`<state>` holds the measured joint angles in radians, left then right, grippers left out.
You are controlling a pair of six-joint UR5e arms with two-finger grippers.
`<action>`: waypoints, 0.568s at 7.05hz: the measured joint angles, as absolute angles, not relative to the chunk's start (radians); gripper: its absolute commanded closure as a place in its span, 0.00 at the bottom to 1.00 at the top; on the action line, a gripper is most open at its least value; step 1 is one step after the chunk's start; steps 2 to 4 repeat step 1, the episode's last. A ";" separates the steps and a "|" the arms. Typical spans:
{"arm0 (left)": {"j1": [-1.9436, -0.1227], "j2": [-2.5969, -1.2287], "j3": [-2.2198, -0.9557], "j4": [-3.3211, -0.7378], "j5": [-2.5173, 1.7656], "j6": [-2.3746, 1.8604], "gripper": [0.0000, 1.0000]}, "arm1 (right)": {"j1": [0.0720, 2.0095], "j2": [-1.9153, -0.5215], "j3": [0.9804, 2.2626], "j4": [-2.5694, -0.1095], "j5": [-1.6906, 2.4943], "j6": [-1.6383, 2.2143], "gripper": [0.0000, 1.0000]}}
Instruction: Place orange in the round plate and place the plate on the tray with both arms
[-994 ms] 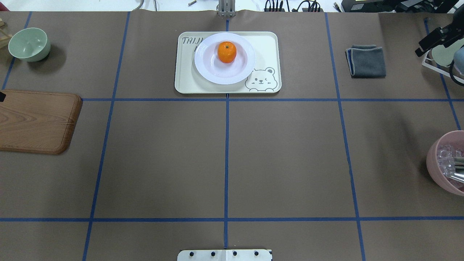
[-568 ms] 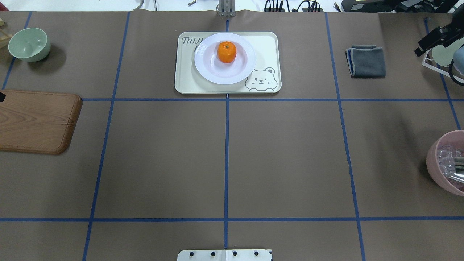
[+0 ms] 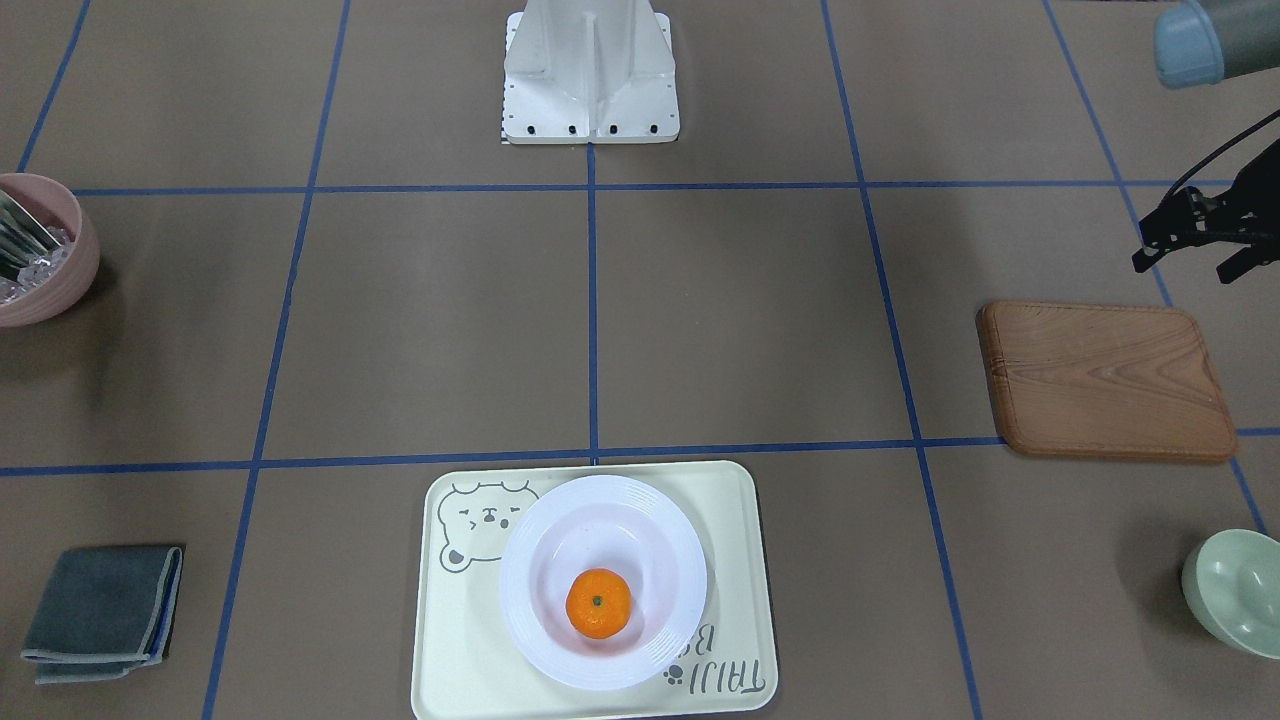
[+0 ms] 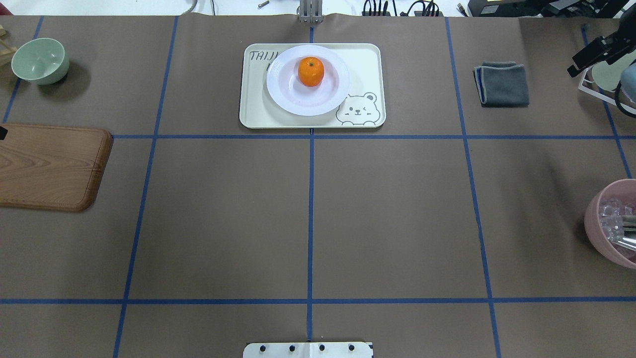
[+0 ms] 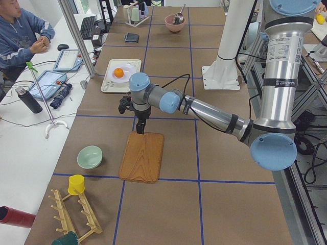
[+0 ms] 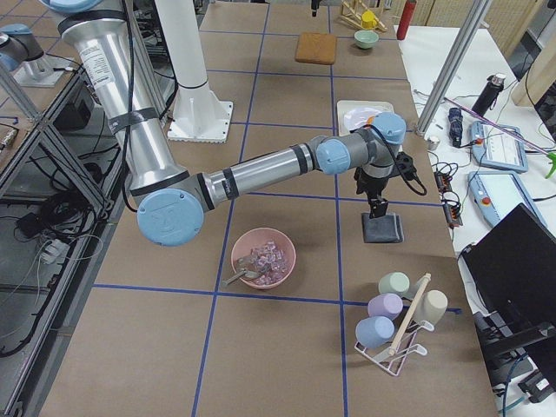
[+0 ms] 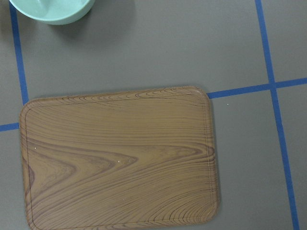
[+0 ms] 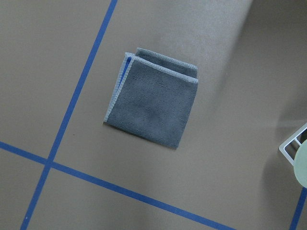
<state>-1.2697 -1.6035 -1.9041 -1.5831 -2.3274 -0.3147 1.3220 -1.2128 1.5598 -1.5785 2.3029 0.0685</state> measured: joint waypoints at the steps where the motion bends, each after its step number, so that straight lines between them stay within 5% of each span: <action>1: -1.269 -1.604 -1.905 -1.583 -2.328 -0.315 0.02 | 1.321 -1.214 1.562 -1.578 2.303 0.069 0.00; 4: -1.269 -1.604 -1.905 -1.583 -2.328 -0.315 0.02 | 1.321 -1.214 1.562 -1.578 2.303 0.069 0.00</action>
